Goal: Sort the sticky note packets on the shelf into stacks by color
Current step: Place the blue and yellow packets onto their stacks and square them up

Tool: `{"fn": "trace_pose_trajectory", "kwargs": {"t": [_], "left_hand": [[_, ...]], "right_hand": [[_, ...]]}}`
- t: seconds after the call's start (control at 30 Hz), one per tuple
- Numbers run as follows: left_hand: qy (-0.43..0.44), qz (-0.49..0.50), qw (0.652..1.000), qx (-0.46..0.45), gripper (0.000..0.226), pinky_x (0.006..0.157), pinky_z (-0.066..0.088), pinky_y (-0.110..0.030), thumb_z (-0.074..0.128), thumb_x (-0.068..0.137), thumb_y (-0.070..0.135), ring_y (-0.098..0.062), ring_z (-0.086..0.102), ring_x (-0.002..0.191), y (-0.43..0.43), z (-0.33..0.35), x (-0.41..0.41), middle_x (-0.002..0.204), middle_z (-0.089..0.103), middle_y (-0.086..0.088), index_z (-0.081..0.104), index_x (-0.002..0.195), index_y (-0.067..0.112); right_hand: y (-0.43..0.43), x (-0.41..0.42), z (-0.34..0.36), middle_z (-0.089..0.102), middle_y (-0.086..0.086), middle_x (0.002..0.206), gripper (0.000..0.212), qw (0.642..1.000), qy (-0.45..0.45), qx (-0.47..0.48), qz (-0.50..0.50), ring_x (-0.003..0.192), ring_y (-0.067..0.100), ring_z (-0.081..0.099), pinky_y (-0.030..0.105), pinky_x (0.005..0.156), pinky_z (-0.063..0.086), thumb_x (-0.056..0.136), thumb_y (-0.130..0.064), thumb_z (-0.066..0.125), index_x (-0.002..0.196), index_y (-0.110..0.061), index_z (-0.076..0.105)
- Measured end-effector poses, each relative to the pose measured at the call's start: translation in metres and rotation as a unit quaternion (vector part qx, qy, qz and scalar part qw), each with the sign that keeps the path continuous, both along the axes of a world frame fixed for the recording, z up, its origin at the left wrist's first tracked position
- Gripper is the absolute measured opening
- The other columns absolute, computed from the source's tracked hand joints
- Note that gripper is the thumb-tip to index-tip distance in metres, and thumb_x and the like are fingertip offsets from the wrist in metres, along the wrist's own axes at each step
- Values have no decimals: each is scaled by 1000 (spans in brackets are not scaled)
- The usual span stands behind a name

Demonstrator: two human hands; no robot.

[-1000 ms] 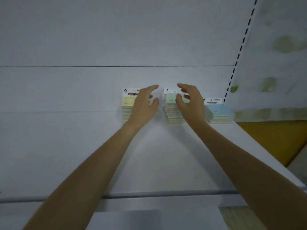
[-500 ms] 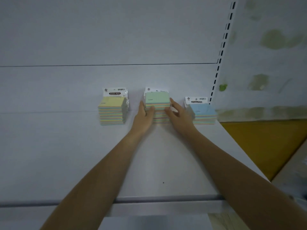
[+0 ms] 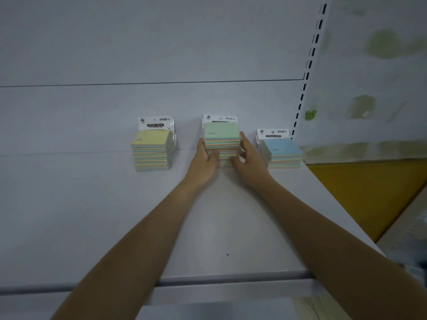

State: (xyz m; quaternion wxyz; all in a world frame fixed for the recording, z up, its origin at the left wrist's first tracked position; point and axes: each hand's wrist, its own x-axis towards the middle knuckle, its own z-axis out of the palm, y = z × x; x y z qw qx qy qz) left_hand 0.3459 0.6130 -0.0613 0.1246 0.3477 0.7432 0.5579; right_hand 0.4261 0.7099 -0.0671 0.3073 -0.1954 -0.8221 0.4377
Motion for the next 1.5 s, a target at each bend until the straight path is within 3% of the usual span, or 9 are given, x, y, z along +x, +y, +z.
{"fn": "trace_pose_trajectory", "kwargs": {"t": [0.13, 0.3, 0.43, 0.67, 0.87, 1.03, 1.17, 1.3, 1.5], "left_hand": [[15, -3, 1000, -14, 62, 113, 32, -38, 43, 93, 8, -26, 40, 134, -1, -1, -2, 146, 40, -11, 11, 146, 5], [4, 21, 999, 39, 62, 90, 26, -7, 40, 97, 23, -7, 39, 128, -2, 8, 7, 148, 36, -1, 5, 148, 14], [59, 45, 996, 58, 46, 82, 26, -5, 34, 100, 22, -1, 39, 117, -4, 12, 9, 147, 40, -2, 24, 144, 15], [13, 53, 996, 65, 48, 110, 38, -43, 39, 97, 31, -13, 42, 133, -4, 7, 0, 146, 43, 2, 29, 143, 26], [-64, 26, 997, 14, 74, 111, 34, -46, 39, 84, 52, -22, 42, 133, -8, 3, -5, 140, 45, -1, 16, 146, 20], [11, 32, 999, 13, 55, 101, 44, -47, 29, 85, 46, -31, 57, 115, -5, 2, -3, 120, 64, -13, 56, 118, 11], [-15, 22, 1000, 17, 56, 105, 41, -47, 32, 83, 51, -27, 56, 118, -4, -1, -6, 124, 62, -8, 53, 120, 16], [-33, 28, 999, 1, 82, 115, 29, -43, 34, 73, 63, -22, 40, 135, -1, -3, -6, 147, 42, -5, 29, 141, 19], [190, 146, 968, 76, 55, 100, 7, -4, 40, 97, 18, -25, 22, 142, -10, 18, 14, 152, 26, -16, 19, 143, 0]], "right_hand": [[-1, 0, 1, 56, 0, 115, 65, 1000, 12, -7, 8, 104, 25, 59, 40, 96, 47, 83, 4, 48, 141, -17, 27], [-3, 4, 9, 57, -9, 113, 37, 993, 73, -96, 0, 97, 1, 56, 18, 89, 49, 96, -22, 44, 132, -21, 45], [-2, -1, 11, 59, -8, 107, 34, 993, 66, -95, -28, 103, 9, 55, 45, 97, 48, 96, -30, 40, 128, -25, 51], [-6, 3, 10, 48, -1, 136, 53, 996, 63, -48, -35, 114, 11, 51, -12, 68, 33, 94, -17, 47, 143, -18, 27], [-3, 2, 1, 53, 5, 129, 64, 996, 36, -82, -16, 117, 15, 52, 29, 101, 42, 90, -16, 54, 145, -20, 21], [4, -2, -2, 70, 11, 96, 34, 998, -16, 27, -57, 88, 20, 62, 2, 60, 36, 92, -18, 45, 125, -18, 51], [1, -1, -1, 70, 11, 100, 29, 998, -17, 23, -51, 91, 22, 63, 0, 68, 39, 91, -17, 48, 119, -16, 54], [-6, -1, 0, 66, 15, 113, 38, 999, -8, -8, -36, 105, 30, 62, 44, 97, 46, 87, -16, 55, 125, -11, 50], [-12, 18, 27, 48, 7, 139, 54, 989, 69, -34, -123, 126, 21, 47, 29, 105, 39, 87, -21, 55, 138, -17, 37]]}}
